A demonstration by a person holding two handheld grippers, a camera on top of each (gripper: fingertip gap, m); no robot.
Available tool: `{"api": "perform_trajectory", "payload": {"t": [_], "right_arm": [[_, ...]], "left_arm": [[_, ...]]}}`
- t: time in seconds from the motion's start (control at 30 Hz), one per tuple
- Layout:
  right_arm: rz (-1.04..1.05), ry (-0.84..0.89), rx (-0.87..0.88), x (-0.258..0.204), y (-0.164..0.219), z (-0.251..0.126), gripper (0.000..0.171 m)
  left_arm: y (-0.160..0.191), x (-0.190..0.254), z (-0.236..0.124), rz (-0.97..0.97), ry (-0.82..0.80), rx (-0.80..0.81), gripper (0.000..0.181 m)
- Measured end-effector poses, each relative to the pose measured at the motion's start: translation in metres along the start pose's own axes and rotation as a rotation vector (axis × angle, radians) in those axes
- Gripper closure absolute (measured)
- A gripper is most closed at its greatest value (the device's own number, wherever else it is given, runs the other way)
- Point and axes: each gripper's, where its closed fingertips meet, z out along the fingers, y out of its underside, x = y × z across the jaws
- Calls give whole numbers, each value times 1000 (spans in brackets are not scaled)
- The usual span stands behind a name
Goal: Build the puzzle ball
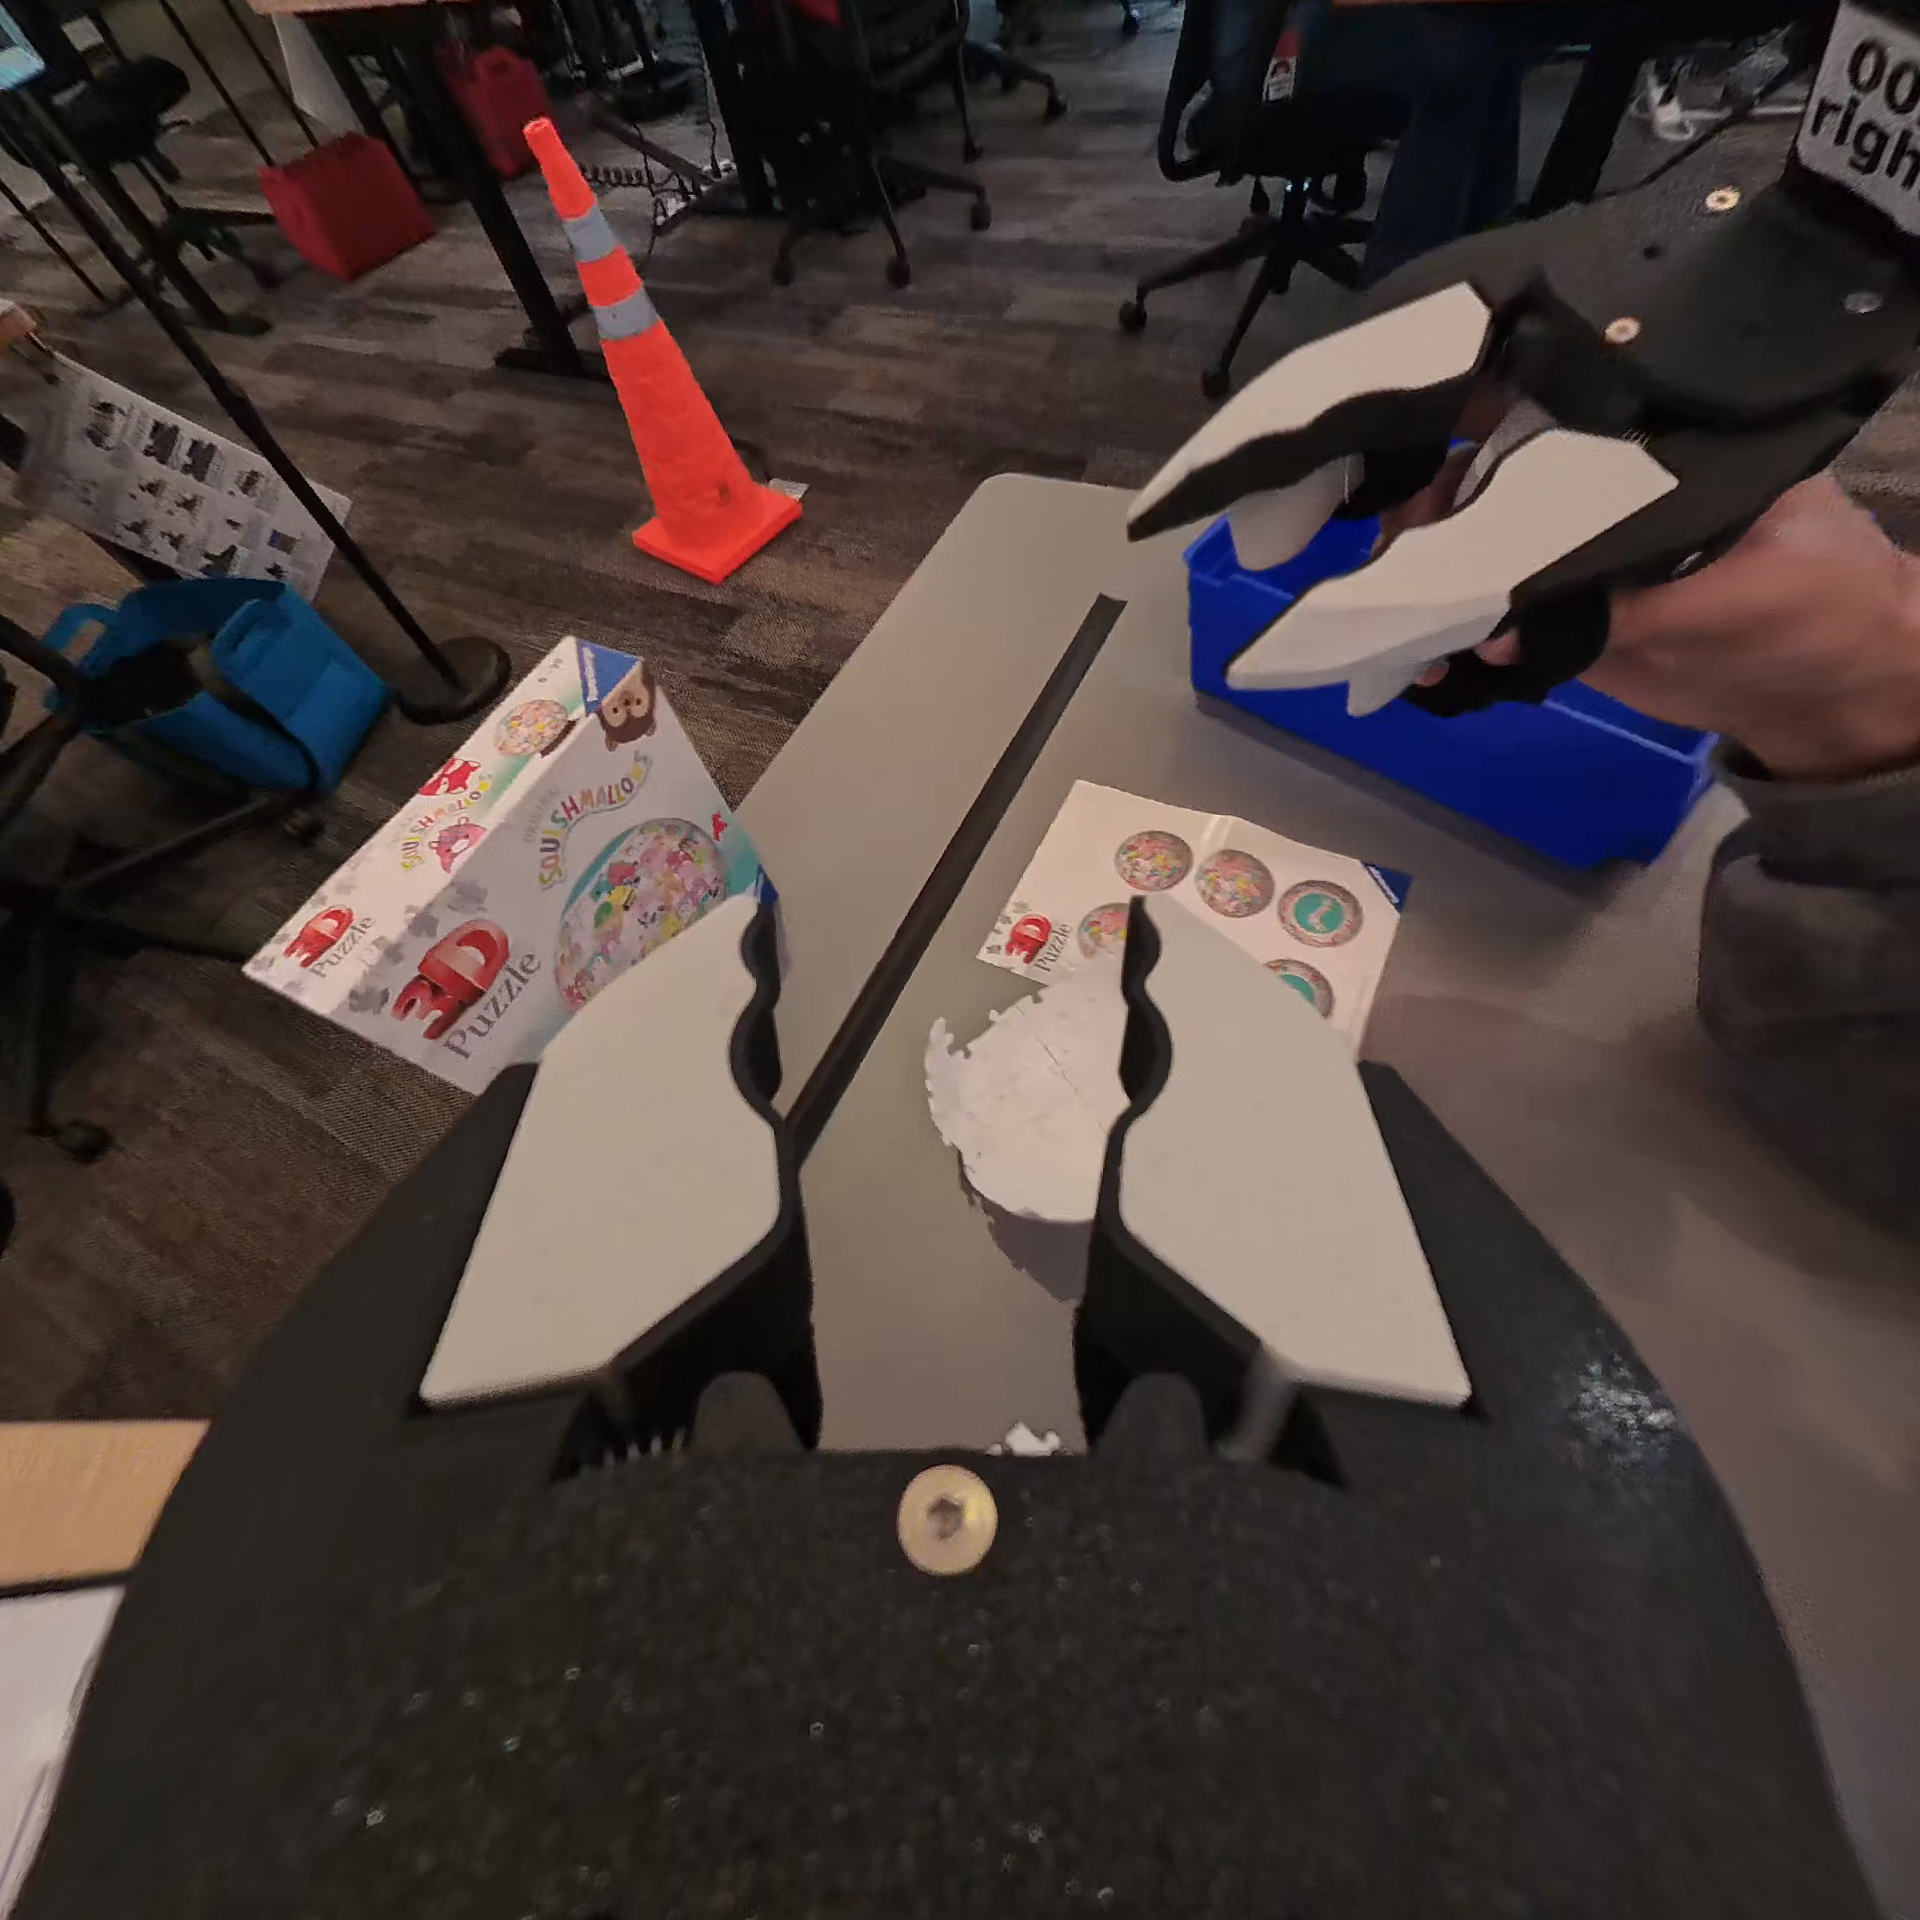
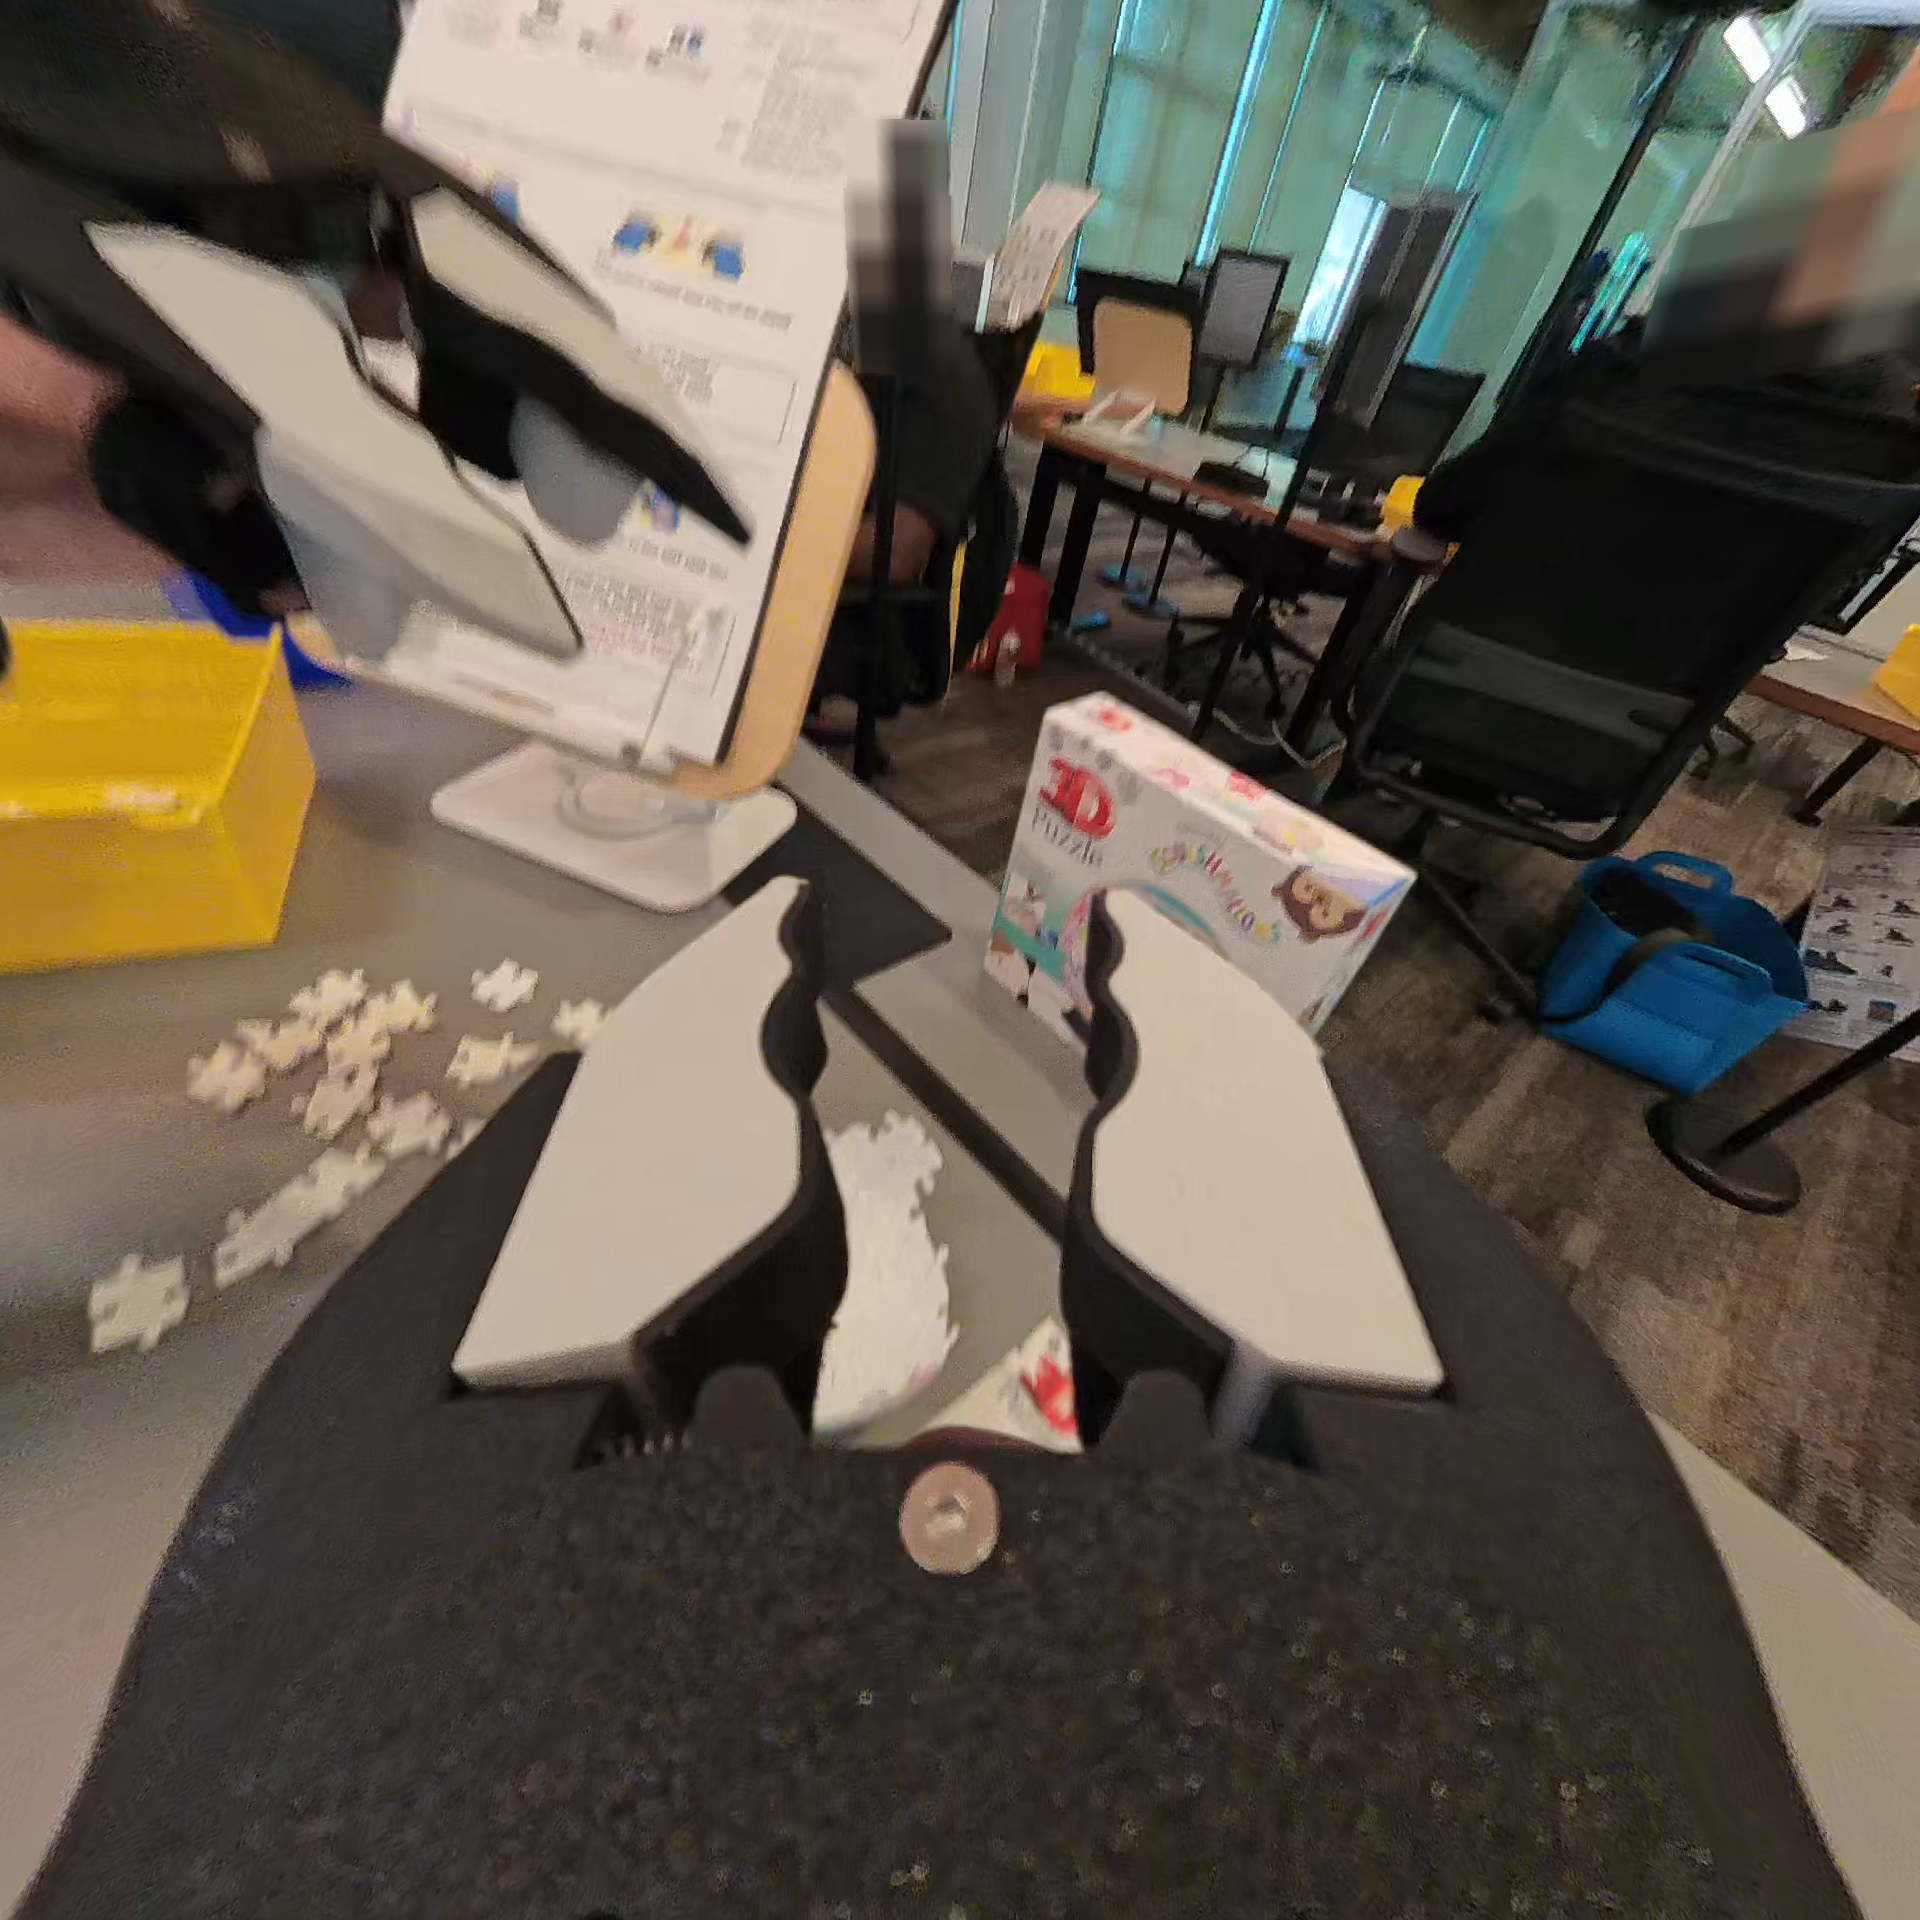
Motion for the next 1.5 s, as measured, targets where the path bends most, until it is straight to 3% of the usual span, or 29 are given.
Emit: {"api": "perform_trajectory", "payload": {"t": [0.17, 0.33, 0.43, 0.63, 0.7, 0.77, 0.87, 1.0, 1.1, 1.5], "right_arm": [[-23, -67, -152, -60, 47, -39, 127], [165, -267, -189, -157, 121, -96, 127], [238, -279, -153, -204, 154, -137, 127], [293, -296, -22, -283, 151, -192, 128], [257, -304, -42, -297, 154, -201, 128], [167, -269, -65, -297, 159, -205, 129], [123, -248, -49, -287, 163, -204, 129], [267, -265, -97, -272, 176, -204, 128], [369, -278, -27, -264, 166, -208, 129], [296, -303, -70, -274, 173, -204, 129]], "left_arm": [[22, 56, -38, 5, 11, -60, 120], [77, 140, -73, -32, 33, -70, 124], [124, 199, -82, -103, 79, -44, 124], [218, 282, -82, -211, 68, 34, 132], [222, 298, -88, -317, 117, 98, 125], [219, 299, -94, -355, 96, 157, 121], [220, 289, -100, -220, -34, 140, 119], [234, 294, -100, -157, 34, 90, 121], [251, 293, -97, -116, 59, 41, 119], [324, 275, -114, -43, -52, -335, 129]]}}
